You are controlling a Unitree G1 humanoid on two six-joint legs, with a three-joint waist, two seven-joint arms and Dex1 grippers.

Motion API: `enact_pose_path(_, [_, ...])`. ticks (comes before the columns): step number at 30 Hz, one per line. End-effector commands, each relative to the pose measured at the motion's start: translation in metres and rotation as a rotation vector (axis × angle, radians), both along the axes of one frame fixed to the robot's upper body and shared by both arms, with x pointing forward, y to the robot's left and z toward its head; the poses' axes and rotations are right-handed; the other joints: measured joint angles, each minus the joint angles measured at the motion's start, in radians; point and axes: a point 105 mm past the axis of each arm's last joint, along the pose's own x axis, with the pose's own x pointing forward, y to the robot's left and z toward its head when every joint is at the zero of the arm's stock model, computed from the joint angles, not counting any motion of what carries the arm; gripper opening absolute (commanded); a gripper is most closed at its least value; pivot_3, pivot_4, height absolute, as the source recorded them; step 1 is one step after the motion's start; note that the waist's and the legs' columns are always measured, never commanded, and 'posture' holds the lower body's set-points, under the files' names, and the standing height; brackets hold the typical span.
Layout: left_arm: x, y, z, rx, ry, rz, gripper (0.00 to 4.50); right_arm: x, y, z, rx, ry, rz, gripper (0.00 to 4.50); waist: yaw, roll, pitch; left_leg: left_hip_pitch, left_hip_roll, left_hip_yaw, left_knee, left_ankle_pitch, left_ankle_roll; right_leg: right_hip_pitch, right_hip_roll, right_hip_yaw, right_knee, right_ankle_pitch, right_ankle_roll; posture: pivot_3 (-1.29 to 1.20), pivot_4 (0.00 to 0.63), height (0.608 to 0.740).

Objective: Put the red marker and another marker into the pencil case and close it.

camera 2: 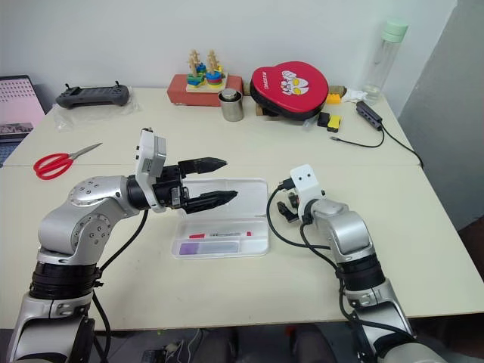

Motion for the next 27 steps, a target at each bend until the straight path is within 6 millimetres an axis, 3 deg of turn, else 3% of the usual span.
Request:
enact_pose_path(1, [-0.004, -0.005, 0.01, 0.005, -0.056, -0.016, 4.5, 0.005, -0.006, 0.01, 0.003, -0.039, -0.019, 3.19, 0.0, 0.0, 0.0, 0.0, 0.0, 0.0, 0.0, 0.0, 0.0, 0.0, 0.0, 0.0, 0.0, 0.0, 0.0, 0.0, 0.15, 0.74])
enact_pose_path(9, [-0.003, -0.006, 0.012, -0.004, -0.062, -0.017, 4.5, 0.007, -0.005, 0.021, 0.012, -0.077, -0.011, 1.33, 0.0, 0.0, 0.0, 0.0, 0.0, 0.0, 0.0, 0.0, 0.0, 0.0, 0.0, 0.0, 0.0, 0.0, 0.0, 0.0, 0.15, 0.74])
enact_pose_path(13, [-0.002, -0.007, 0.013, -0.008, -0.07, -0.015, 4.5, 0.008, -0.005, 0.037, 0.047, -0.128, 0.007, 0.3, 0.0, 0.0, 0.0, 0.0, 0.0, 0.0, 0.0, 0.0, 0.0, 0.0, 0.0, 0.0, 0.0, 0.0, 0.0, 0.0, 0.15, 0.74])
enact_pose_path(16, [-0.001, -0.006, 0.015, -0.009, -0.079, -0.011, 4.5, 0.003, 0.002, 0.072, 0.153, -0.218, 0.104, 0.28, 0.0, 0.0, 0.0, 0.0, 0.0, 0.0, 0.0, 0.0, 0.0, 0.0, 0.0, 0.0, 0.0, 0.0, 0.0, 0.0, 0.15, 0.74])
enact_pose_path(19, [-0.001, 0.003, 0.014, 0.025, -0.084, 0.01, 4.5, -0.029, 0.021, 0.108, 0.28, -0.272, 0.373, 0.28, 0.0, 0.001, 0.0, -0.001, 0.0, 0.0, 0.0, 0.0, 0.0, 0.0, 0.0, 0.0, 0.0, 0.0, 0.0, 0.0, 0.15, 0.74])
enact_pose_path(21, [0.0, 0.014, 0.011, 0.072, -0.084, 0.026, 4.5, -0.059, 0.034, 0.117, 0.297, -0.292, 0.574, 0.28, 0.0, 0.001, 0.0, -0.001, 0.0, 0.0, -0.001, 0.0, 0.0, 0.0, 0.0, 0.0, -0.001, 0.0, 0.0, 0.0, 0.15, 0.74])
enact_pose_path(24, [-0.006, 0.028, 0.011, 0.11, -0.067, 0.005, 4.5, -0.09, 0.048, 0.09, 0.233, -0.169, 0.744, 0.28, -0.001, 0.0, 0.0, 0.0, 0.0, -0.001, -0.003, 0.0, 0.0, 0.0, 0.0, -0.001, -0.001, -0.001, -0.001, 0.0, 0.15, 0.74])
enact_pose_path(27, [-0.01, 0.04, 0.006, 0.165, -0.057, -0.004, 4.5, -0.098, 0.054, 0.06, 0.157, -0.082, 0.777, 0.28, -0.001, 0.001, 0.001, 0.0, 0.0, 0.0, -0.003, 0.0, 0.0, 0.0, 0.0, -0.001, -0.001, -0.004, 0.002, 0.0, 0.15, 0.74])
